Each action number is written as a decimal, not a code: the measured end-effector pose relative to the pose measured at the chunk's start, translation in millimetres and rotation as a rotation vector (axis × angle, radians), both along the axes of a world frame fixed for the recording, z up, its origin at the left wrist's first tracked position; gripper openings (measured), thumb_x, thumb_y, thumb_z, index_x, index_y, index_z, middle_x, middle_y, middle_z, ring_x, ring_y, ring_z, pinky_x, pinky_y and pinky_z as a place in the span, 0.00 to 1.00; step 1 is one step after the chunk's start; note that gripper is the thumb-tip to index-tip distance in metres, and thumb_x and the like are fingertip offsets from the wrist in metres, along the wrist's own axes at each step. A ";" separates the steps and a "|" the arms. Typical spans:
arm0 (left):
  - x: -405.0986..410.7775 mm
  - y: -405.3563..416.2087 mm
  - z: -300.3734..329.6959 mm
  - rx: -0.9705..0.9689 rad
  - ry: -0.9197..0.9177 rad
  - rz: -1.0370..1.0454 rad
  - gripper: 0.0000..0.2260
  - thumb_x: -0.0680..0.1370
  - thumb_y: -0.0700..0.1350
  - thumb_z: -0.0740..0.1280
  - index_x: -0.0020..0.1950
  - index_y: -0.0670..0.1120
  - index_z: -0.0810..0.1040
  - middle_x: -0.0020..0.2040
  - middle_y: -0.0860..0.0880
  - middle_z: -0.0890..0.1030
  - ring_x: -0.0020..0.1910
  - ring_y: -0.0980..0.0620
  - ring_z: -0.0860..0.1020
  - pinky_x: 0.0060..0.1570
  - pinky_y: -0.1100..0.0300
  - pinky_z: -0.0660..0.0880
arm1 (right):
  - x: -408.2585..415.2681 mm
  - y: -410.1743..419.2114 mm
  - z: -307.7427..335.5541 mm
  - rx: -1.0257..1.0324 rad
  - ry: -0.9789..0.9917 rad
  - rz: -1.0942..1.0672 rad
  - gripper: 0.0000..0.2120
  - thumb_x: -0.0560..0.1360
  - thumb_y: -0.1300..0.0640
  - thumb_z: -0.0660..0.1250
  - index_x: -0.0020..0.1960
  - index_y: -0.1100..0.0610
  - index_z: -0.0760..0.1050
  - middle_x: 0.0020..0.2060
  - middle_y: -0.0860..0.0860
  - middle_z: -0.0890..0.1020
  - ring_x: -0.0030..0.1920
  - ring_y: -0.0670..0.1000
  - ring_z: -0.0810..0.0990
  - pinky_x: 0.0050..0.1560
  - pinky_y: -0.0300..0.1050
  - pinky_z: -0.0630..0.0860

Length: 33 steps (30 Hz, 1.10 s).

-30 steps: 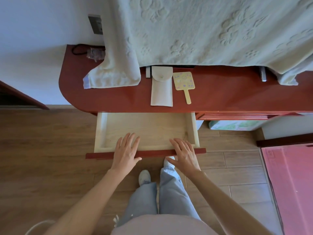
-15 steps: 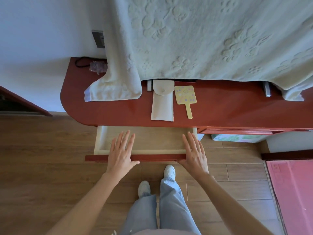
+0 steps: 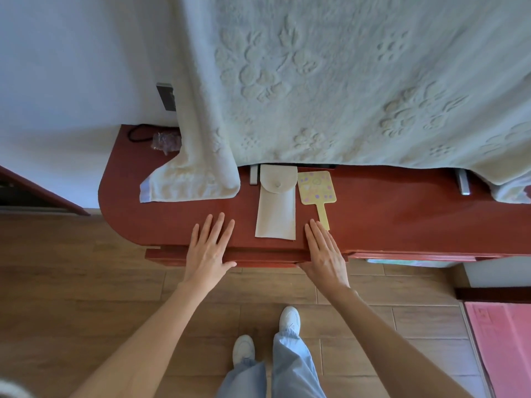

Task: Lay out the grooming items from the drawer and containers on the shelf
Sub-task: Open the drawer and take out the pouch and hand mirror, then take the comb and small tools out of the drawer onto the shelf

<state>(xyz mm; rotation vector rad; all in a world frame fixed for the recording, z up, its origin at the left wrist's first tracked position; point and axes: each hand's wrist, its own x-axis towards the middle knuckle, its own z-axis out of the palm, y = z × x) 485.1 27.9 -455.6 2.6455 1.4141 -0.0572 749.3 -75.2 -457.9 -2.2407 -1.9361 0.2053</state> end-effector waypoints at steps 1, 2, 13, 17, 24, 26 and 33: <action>2.4 2.9 -0.6 0.010 -0.013 0.007 0.50 0.59 0.56 0.81 0.75 0.46 0.61 0.74 0.42 0.64 0.72 0.37 0.63 0.68 0.38 0.63 | 0.3 3.2 -1.5 0.019 -0.001 -0.007 0.46 0.59 0.54 0.81 0.71 0.64 0.65 0.71 0.58 0.68 0.72 0.56 0.65 0.71 0.50 0.62; 4.2 5.3 -1.9 0.023 -0.027 0.013 0.48 0.60 0.55 0.81 0.75 0.46 0.62 0.74 0.42 0.64 0.72 0.37 0.63 0.68 0.38 0.63 | 0.2 5.5 -3.4 0.041 -0.006 -0.013 0.44 0.60 0.55 0.81 0.71 0.64 0.66 0.70 0.58 0.69 0.72 0.56 0.66 0.71 0.50 0.62; 11.0 5.4 -15.7 0.147 -0.087 0.047 0.40 0.67 0.49 0.77 0.75 0.46 0.64 0.75 0.43 0.64 0.73 0.39 0.61 0.70 0.38 0.61 | -1.1 10.7 -17.0 0.136 -0.064 -0.016 0.37 0.64 0.60 0.78 0.70 0.64 0.68 0.69 0.58 0.70 0.71 0.56 0.67 0.69 0.53 0.67; 11.3 5.8 -14.5 0.141 -0.073 0.049 0.40 0.68 0.49 0.77 0.75 0.47 0.63 0.75 0.43 0.63 0.74 0.39 0.60 0.70 0.38 0.60 | -3.0 10.6 -13.3 0.122 -0.079 -0.024 0.36 0.65 0.59 0.77 0.69 0.64 0.68 0.69 0.59 0.71 0.70 0.57 0.68 0.68 0.55 0.69; 22.7 4.0 1.1 0.015 0.069 0.098 0.46 0.65 0.48 0.79 0.77 0.45 0.57 0.76 0.41 0.58 0.75 0.37 0.57 0.69 0.37 0.57 | -10.2 12.3 0.6 -0.062 -0.105 -0.044 0.44 0.60 0.64 0.78 0.72 0.65 0.64 0.71 0.59 0.68 0.72 0.58 0.66 0.70 0.52 0.64; 24.3 3.6 11.6 -0.038 0.138 0.099 0.48 0.68 0.50 0.77 0.78 0.47 0.50 0.78 0.41 0.52 0.76 0.38 0.52 0.71 0.38 0.54 | -10.1 8.7 10.3 -0.107 -0.092 -0.040 0.45 0.61 0.63 0.78 0.73 0.63 0.61 0.73 0.59 0.63 0.74 0.57 0.62 0.71 0.51 0.60; 42.3 -45.3 54.7 -0.127 0.176 0.095 0.39 0.75 0.46 0.69 0.78 0.46 0.47 0.78 0.41 0.49 0.76 0.39 0.47 0.73 0.42 0.51 | -7.5 -54.8 42.4 -0.087 -0.025 -0.063 0.35 0.73 0.57 0.70 0.75 0.60 0.60 0.76 0.58 0.57 0.76 0.56 0.54 0.73 0.53 0.57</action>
